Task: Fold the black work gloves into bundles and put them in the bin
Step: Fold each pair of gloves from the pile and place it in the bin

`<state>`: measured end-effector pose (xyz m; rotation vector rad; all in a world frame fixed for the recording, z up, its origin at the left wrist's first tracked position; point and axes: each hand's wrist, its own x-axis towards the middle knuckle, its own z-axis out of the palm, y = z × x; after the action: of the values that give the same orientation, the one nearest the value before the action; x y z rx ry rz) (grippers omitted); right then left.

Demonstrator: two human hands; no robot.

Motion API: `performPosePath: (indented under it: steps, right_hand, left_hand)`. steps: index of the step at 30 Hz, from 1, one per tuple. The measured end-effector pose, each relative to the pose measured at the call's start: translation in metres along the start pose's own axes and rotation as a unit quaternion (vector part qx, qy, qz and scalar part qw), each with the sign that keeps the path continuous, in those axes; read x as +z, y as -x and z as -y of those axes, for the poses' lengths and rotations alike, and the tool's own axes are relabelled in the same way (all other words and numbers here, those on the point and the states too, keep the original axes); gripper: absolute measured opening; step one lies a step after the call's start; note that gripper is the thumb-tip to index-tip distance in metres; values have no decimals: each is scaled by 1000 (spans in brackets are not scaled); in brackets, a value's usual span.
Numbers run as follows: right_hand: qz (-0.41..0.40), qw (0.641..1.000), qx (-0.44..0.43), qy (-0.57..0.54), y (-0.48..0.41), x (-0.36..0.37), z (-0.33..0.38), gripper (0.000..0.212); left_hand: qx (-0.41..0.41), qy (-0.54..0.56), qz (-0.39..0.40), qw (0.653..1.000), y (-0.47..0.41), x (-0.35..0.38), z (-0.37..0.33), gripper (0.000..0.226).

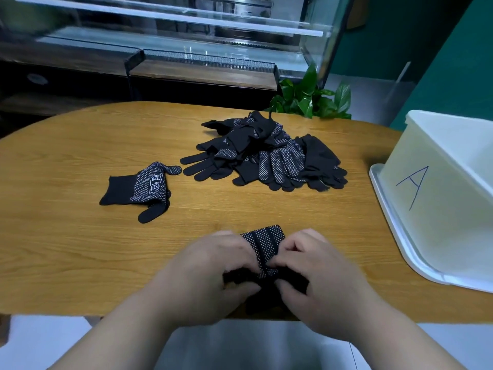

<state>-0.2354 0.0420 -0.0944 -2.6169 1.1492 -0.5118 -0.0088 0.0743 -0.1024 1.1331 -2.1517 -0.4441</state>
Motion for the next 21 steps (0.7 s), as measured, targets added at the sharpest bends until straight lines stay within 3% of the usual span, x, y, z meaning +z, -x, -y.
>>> performPosePath:
  steps: [3, 5, 9, 10, 12, 13, 15, 18, 21]
  right_hand:
    - [1, 1000, -14, -2, 7, -3, -2, 27]
    - [-22, 999, -26, -2, 9, -5, -3, 24]
    - [-96, 994, -11, -44, 8, -7, -5, 21]
    - [-107, 993, -3, -57, 8, -7, -6, 22]
    - [-104, 992, -3, -71, 6, -5, -6, 22]
    - [-94, 993, -10, -72, 5, -4, -6, 22]
    - [-74, 995, -29, -64, 4, -3, -5, 21]
    - [-54, 996, -50, -54, 4, -5, -4, 20]
    - [-18, 997, -64, -34, 4, -6, -4, 20]
  left_hand:
    - [28, 73, 0, 997, 2, -2, 3, 9]
    - [3, 154, -7, 988, 4, -4, 2, 13]
    - [-103, 347, -141, 922, 4, -9, 0, 20]
    - [-146, 342, -167, 913, 2, -10, 1, 18]
    - [-198, 195, -182, 943, -1, -8, 8, 14]
    - [-195, 100, -168, 961, -3, -8, 11, 25]
    - [-163, 12, -131, 978, -5, -8, 16, 36]
    - [-167, 25, -38, 985, -3, -6, 16, 24]
    - [-167, 24, -12, 986, -3, -4, 12, 19]
